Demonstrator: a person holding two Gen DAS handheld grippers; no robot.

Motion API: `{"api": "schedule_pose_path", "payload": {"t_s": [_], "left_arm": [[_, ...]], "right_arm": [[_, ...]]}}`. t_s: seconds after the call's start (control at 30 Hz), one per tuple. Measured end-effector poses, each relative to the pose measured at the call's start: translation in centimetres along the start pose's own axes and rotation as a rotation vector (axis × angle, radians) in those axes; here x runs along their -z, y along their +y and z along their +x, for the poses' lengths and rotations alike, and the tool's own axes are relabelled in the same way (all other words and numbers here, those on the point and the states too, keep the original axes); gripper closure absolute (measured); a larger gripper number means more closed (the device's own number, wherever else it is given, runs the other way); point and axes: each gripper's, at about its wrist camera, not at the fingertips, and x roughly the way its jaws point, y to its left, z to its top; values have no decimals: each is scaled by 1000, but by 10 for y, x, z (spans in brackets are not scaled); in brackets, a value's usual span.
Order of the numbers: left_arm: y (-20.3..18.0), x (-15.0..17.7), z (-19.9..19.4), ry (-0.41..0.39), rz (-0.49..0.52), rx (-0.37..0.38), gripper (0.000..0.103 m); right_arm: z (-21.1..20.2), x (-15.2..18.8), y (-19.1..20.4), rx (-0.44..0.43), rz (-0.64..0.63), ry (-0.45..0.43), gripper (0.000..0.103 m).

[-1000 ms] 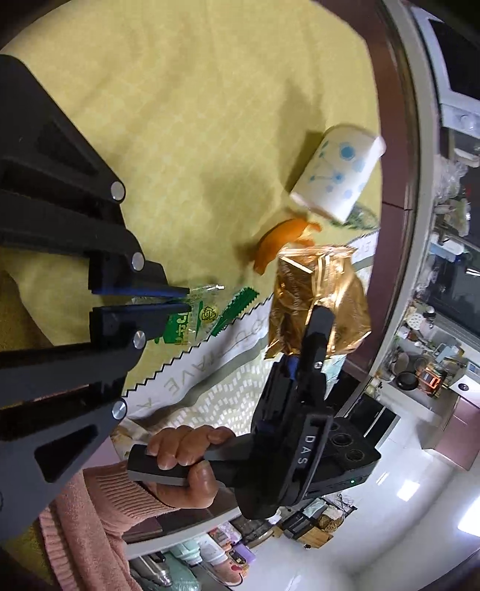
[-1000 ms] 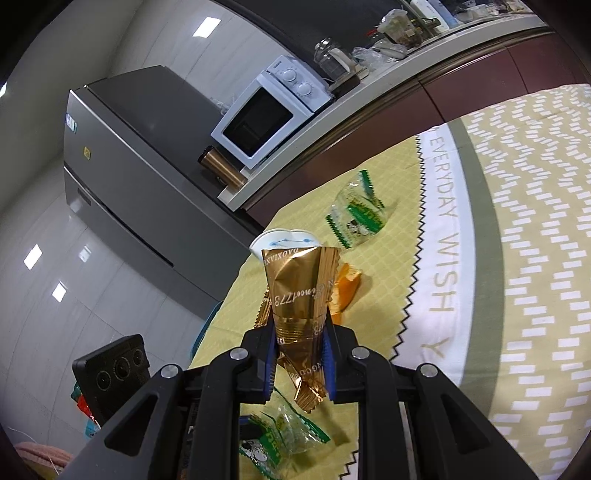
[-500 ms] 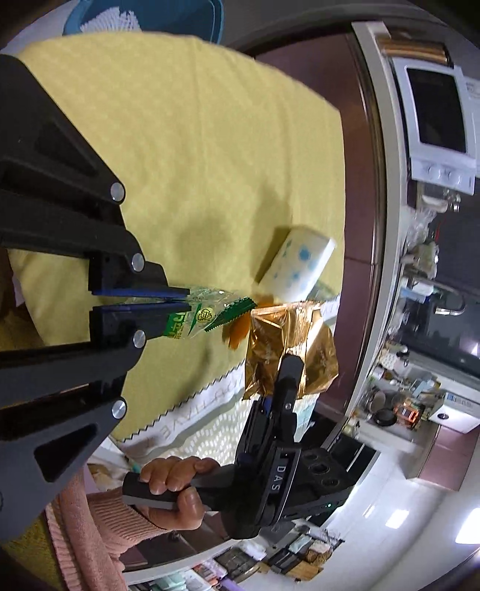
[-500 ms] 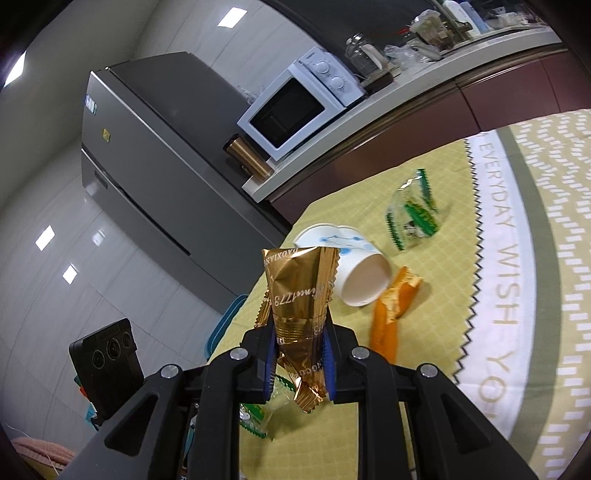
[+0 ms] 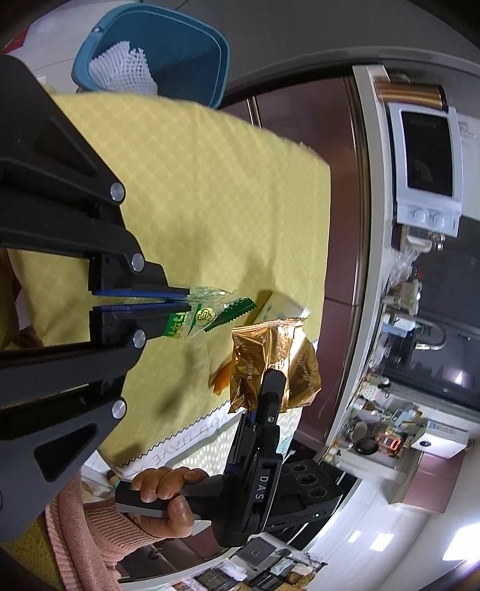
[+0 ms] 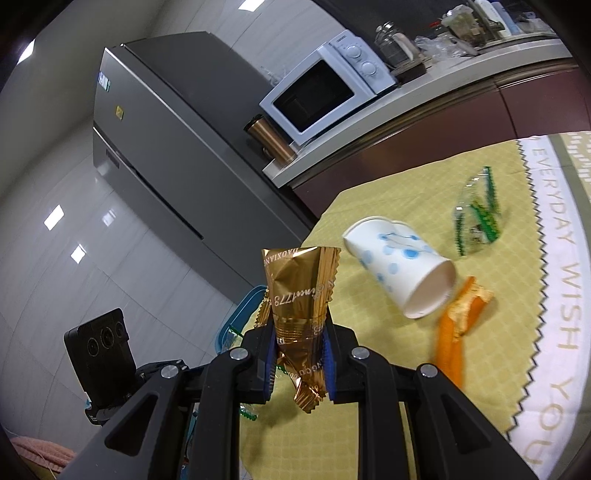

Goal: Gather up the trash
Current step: 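Carry the gold wrapper and candy wrapper with both tools over the blue bin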

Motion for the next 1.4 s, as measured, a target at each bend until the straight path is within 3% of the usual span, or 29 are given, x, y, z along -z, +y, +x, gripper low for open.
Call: {"api": "schedule_pose_path", "payload": {"t_s": [0.77, 1.4], "left_arm": [[94, 5, -77, -115, -144, -177, 100], [155, 7, -104, -150, -232, -308, 100]], "right_arm": [[91, -12, 58, -85, -96, 138, 84], [149, -10, 102, -122, -174, 241, 84]]}}
